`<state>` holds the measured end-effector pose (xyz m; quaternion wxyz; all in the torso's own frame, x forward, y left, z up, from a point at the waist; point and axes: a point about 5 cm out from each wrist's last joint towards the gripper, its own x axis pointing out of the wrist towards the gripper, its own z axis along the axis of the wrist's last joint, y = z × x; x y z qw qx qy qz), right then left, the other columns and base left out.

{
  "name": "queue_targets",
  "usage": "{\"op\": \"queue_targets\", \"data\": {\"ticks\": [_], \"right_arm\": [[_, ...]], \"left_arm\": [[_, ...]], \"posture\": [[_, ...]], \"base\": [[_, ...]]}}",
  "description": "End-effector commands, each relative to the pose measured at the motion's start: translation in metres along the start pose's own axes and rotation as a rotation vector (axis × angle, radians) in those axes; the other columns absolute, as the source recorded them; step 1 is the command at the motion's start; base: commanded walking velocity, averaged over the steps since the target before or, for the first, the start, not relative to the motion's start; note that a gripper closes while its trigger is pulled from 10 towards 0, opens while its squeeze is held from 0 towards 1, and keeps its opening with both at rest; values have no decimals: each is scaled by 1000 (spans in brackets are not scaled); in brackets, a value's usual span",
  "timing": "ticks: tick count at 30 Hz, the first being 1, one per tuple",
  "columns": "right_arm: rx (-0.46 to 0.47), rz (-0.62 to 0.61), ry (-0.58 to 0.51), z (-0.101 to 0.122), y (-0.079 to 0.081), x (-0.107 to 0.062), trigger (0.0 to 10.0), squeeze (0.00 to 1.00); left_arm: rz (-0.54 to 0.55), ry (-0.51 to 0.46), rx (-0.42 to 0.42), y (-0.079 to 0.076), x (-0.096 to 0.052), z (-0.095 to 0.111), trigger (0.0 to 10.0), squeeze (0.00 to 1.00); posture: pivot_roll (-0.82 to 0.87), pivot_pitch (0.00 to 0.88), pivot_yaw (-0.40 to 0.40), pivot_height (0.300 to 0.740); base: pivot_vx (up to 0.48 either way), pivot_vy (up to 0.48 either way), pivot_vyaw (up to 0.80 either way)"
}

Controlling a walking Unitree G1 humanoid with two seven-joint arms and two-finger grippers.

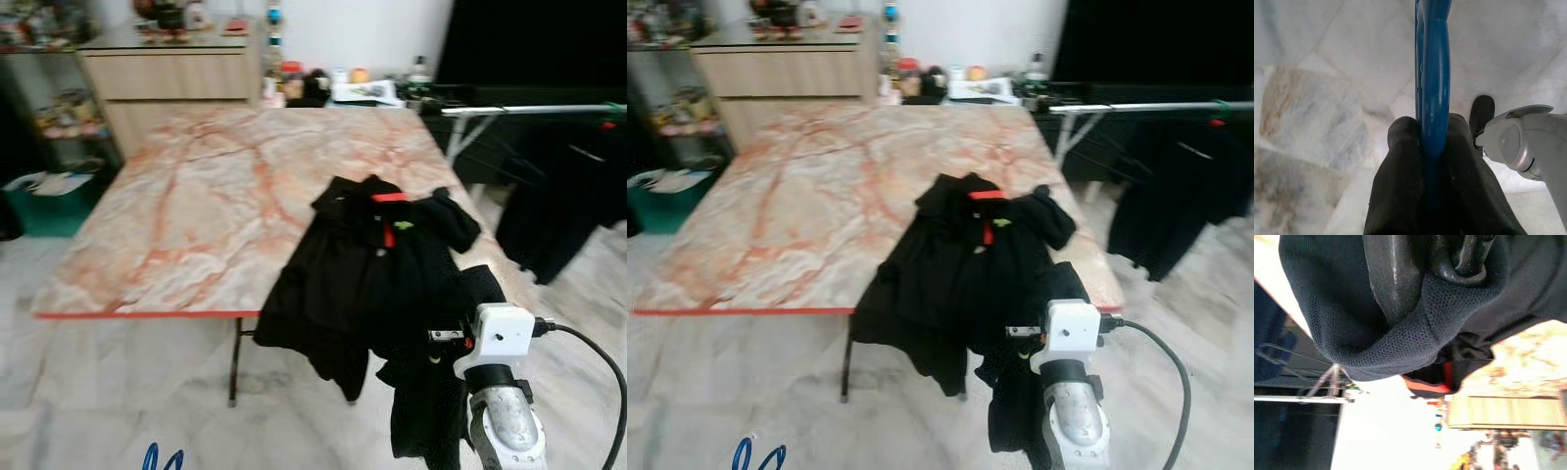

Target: Hang hanger

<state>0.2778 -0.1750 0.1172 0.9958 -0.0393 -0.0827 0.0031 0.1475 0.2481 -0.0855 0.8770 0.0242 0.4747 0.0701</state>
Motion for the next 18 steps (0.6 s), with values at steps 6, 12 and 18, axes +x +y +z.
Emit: {"op": "queue_targets", "data": {"ticks": [6, 12, 18], "right_arm": [[26, -31, -55, 14, -2, 4, 10000, 0], [23, -48, -59, 15, -3, 6, 10000, 0], [20, -49, -63, 17, -2, 7, 10000, 0]], "left_arm": [[1, 2, 15, 0, 0, 0, 10000, 0], [-2, 10, 11, 0, 0, -1, 10000, 0], [-8, 11, 1, -1, 0, -3, 10000, 0]], "posture": [[55, 14, 34, 740], [55, 19, 35, 740], [55, 22, 34, 740]], "base": [[0, 0, 0], [0, 0, 0], [0, 0, 0]]}}
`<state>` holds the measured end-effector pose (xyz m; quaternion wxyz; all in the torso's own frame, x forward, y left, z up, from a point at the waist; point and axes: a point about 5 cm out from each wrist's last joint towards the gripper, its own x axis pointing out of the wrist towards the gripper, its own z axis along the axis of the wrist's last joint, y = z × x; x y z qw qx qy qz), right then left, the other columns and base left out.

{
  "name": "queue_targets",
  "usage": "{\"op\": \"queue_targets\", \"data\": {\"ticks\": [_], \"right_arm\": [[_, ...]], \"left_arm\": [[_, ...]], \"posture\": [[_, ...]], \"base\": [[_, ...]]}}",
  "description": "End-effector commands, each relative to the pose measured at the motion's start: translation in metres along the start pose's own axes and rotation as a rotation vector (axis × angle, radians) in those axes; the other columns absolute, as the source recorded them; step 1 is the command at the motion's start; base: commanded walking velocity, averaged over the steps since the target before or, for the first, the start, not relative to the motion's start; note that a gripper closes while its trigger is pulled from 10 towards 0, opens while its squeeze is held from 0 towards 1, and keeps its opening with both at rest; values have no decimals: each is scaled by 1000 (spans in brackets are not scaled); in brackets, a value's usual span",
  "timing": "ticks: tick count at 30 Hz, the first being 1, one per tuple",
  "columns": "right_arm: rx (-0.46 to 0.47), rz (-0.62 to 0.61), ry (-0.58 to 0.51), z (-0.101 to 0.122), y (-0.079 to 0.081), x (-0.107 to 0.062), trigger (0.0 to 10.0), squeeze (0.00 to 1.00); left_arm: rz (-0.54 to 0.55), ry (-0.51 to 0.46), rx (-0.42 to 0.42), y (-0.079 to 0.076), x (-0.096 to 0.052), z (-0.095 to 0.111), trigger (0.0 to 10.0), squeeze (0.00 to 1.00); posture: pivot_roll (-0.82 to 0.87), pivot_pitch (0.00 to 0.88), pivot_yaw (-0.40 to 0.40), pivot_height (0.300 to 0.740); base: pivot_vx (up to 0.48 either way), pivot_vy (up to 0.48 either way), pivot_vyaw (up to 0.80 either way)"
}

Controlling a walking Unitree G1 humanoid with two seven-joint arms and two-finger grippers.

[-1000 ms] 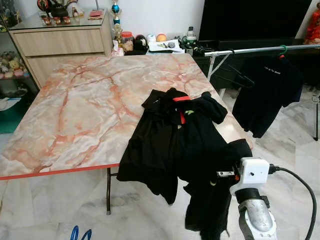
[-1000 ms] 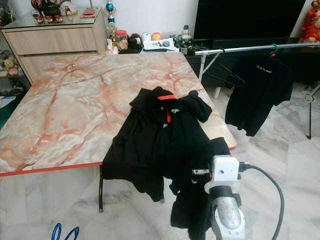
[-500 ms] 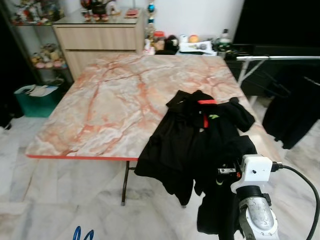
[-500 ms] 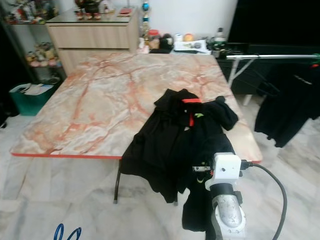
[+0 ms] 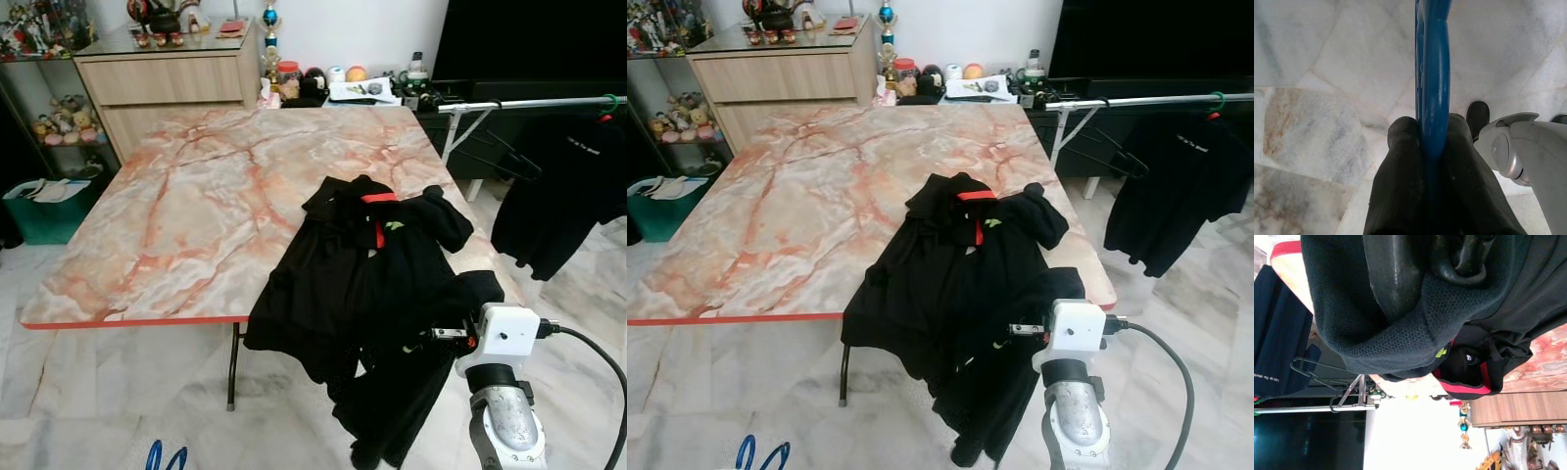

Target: Hang hanger

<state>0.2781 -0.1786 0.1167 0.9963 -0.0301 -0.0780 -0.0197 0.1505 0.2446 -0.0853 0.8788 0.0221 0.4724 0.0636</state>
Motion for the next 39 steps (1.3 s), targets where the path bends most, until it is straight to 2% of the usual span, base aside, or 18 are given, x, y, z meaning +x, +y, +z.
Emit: {"op": "queue_targets", "data": {"ticks": [1, 9, 14, 22, 25, 27, 34, 39], "right_arm": [[7, -2, -75, 18, 2, 7, 10000, 0], [-1, 27, -95, 25, 6, 14, 10000, 0], [-31, 76, -127, 32, 14, 21, 10000, 0], [-14, 109, -150, 40, 24, 31, 10000, 0], [-18, 133, -164, 45, 30, 38, 10000, 0], [-28, 179, -201, 56, 40, 49, 10000, 0], [-33, 262, -262, 80, 60, 73, 10000, 0], [-42, 276, -277, 89, 67, 83, 10000, 0]], "left_arm": [[5, 17, -1, 2, -1, -5, 10000, 0], [1, 15, -7, 2, -1, -5, 10000, 0], [-3, 14, -9, 1, -1, -5, 10000, 0], [-7, 15, -9, -1, -1, -5, 10000, 0], [-8, 14, -8, -1, -1, -4, 10000, 0], [-12, 15, -8, -2, 0, -4, 10000, 0], [-15, 10, -10, -4, 0, -2, 10000, 0], [-14, 9, -12, -4, 0, -1, 10000, 0]], "posture": [[56, 24, 33, 740], [55, 26, 33, 740], [55, 25, 34, 740], [52, 23, 34, 740], [52, 25, 34, 740], [52, 25, 34, 740], [46, 23, 38, 740], [48, 20, 36, 740]], "base": [[0, 0, 0], [258, 0, 0], [223, 0, 0], [178, 0, 0], [285, 0, 0], [0, 0, 0], [122, 0, 0], [0, 0, 0]]}}
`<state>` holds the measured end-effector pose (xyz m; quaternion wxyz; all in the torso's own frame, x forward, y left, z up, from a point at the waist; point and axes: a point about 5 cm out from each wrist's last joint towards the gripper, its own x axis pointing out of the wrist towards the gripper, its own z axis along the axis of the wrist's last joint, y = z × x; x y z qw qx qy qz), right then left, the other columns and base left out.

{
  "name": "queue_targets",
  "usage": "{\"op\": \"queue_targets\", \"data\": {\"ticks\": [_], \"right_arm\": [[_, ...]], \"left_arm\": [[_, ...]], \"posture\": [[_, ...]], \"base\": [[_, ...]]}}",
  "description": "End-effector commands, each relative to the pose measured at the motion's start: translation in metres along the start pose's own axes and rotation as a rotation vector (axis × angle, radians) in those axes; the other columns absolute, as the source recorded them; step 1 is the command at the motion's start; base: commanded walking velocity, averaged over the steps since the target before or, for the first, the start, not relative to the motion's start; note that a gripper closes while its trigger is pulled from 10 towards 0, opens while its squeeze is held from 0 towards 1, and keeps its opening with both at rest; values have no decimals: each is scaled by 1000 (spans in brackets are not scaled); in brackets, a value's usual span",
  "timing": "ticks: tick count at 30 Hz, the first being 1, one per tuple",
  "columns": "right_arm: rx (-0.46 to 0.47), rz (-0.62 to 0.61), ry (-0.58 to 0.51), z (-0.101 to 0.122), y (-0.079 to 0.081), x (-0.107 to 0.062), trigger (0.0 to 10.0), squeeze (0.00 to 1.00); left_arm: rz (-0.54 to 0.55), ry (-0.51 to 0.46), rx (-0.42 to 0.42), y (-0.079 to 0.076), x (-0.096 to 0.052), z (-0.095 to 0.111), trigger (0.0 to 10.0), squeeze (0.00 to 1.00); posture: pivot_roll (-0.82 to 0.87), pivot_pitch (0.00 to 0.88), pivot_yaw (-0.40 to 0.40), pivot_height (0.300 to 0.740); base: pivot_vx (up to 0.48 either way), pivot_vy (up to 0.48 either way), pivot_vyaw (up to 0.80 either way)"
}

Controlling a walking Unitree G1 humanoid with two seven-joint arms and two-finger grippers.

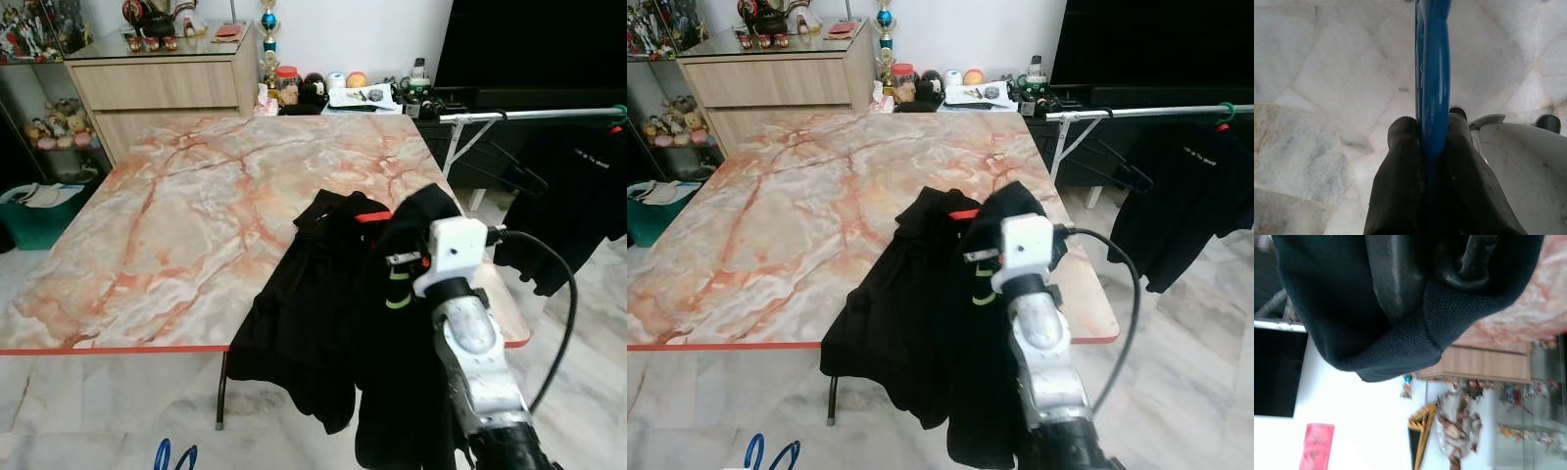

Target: Hang hanger

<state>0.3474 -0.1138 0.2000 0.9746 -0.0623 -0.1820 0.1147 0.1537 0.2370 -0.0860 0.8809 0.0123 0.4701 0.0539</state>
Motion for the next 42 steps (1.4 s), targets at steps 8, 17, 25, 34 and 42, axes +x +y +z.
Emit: {"op": "queue_targets", "data": {"ticks": [8, 17, 25, 34, 42], "right_arm": [[-8, -18, -23, 6, 0, 11, 10000, 0], [5, -78, 5, -5, -8, -3, 10000, 0], [7, -100, -9, -3, -12, -5, 10000, 0], [8, -100, -8, -4, -11, -7, 10000, 0], [10, -110, -6, -4, -12, -8, 10000, 0]], "left_arm": [[11, 17, -7, 3, -1, -4, 10000, 0], [10, 21, -4, 4, -2, -6, 10000, 0], [41, 24, 71, 13, -4, -8, 10000, 0], [94, 22, 68, 36, -9, -10, 10000, 0], [91, 26, 69, 34, -10, -14, 10000, 0]], "posture": [[50, 25, 33, 740], [50, 34, 36, 740], [51, 40, 36, 740], [58, 39, 34, 740], [58, 39, 36, 740]], "base": [[108, 0, 0], [67, 0, 0], [61, 0, 0], [257, 0, 0], [268, 0, 0]]}}
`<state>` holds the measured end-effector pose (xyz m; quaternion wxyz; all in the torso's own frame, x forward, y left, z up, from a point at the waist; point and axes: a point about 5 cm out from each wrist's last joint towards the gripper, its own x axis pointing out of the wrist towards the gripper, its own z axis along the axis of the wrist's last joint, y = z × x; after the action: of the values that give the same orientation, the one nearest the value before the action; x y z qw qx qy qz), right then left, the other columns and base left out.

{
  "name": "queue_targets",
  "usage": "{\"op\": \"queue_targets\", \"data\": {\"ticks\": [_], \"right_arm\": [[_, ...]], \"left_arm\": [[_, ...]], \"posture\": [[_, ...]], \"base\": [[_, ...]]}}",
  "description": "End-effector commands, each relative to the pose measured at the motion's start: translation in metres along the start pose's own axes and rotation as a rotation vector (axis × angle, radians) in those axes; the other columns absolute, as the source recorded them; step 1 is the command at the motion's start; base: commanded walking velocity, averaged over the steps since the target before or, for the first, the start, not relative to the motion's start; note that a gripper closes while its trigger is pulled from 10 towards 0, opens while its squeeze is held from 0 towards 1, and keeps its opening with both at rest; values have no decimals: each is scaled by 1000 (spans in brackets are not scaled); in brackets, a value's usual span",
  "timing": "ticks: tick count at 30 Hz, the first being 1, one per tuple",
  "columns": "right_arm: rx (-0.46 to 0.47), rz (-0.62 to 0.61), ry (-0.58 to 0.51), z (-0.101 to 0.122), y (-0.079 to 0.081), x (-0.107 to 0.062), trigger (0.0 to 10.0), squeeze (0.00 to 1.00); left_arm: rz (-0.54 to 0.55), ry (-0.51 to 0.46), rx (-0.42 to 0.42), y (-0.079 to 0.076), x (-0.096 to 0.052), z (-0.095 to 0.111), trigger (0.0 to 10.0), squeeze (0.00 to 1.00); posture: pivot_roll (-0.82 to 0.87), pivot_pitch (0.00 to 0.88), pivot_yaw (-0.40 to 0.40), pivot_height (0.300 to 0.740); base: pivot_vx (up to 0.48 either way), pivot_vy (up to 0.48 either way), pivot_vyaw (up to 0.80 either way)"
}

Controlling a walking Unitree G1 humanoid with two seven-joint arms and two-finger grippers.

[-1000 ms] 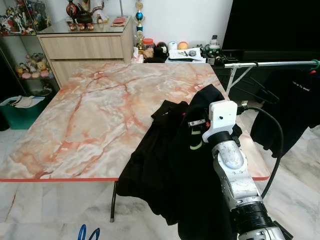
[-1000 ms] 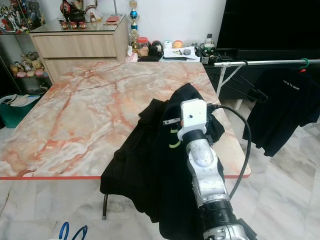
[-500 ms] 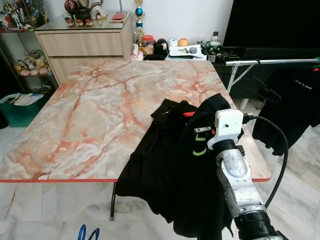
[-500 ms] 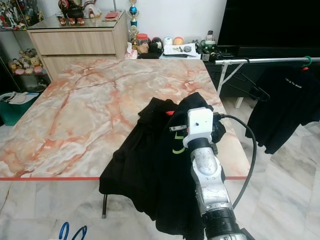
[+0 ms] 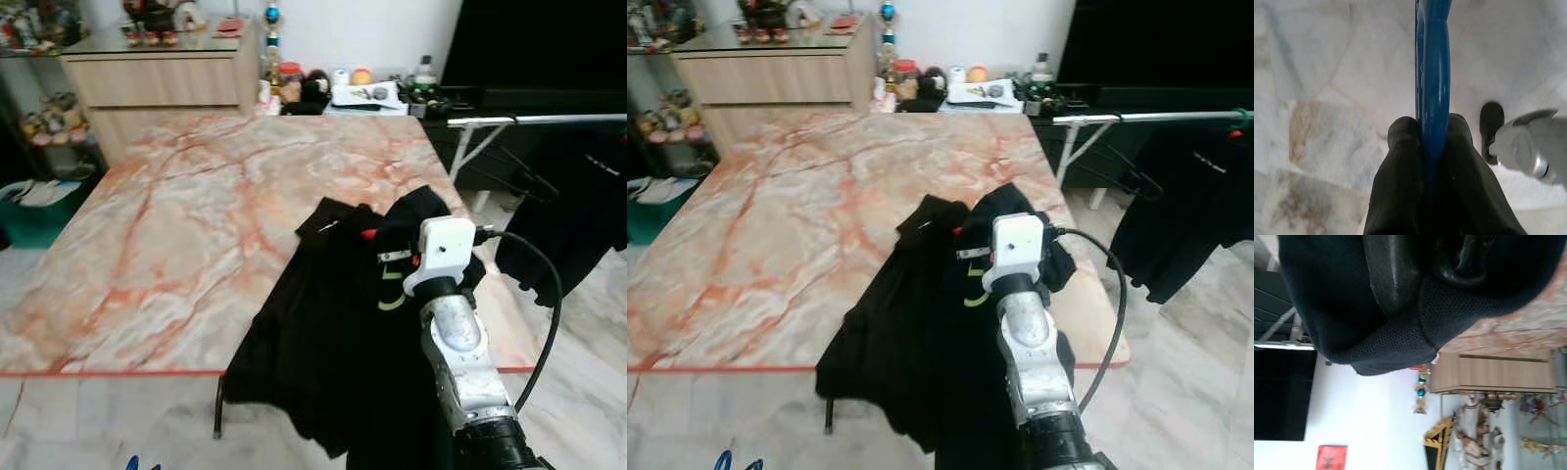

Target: Hang hanger

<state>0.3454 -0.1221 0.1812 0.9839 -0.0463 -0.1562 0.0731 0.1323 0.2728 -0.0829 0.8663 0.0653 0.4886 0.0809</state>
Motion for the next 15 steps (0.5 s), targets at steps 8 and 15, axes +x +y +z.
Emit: {"op": "queue_targets", "data": {"ticks": [8, 15], "right_arm": [[-8, -29, -59, 12, -7, 0, 10000, 0], [-8, -4, -142, 32, -4, 17, 10000, 0]], "left_arm": [[-25, -27, -4, -11, 2, 6, 10000, 0], [-28, -34, -3, -12, 2, 8, 10000, 0]], "posture": [[60, 32, 35, 740], [59, 23, 35, 740]], "base": [[289, 0, 0], [292, 0, 0]]}}
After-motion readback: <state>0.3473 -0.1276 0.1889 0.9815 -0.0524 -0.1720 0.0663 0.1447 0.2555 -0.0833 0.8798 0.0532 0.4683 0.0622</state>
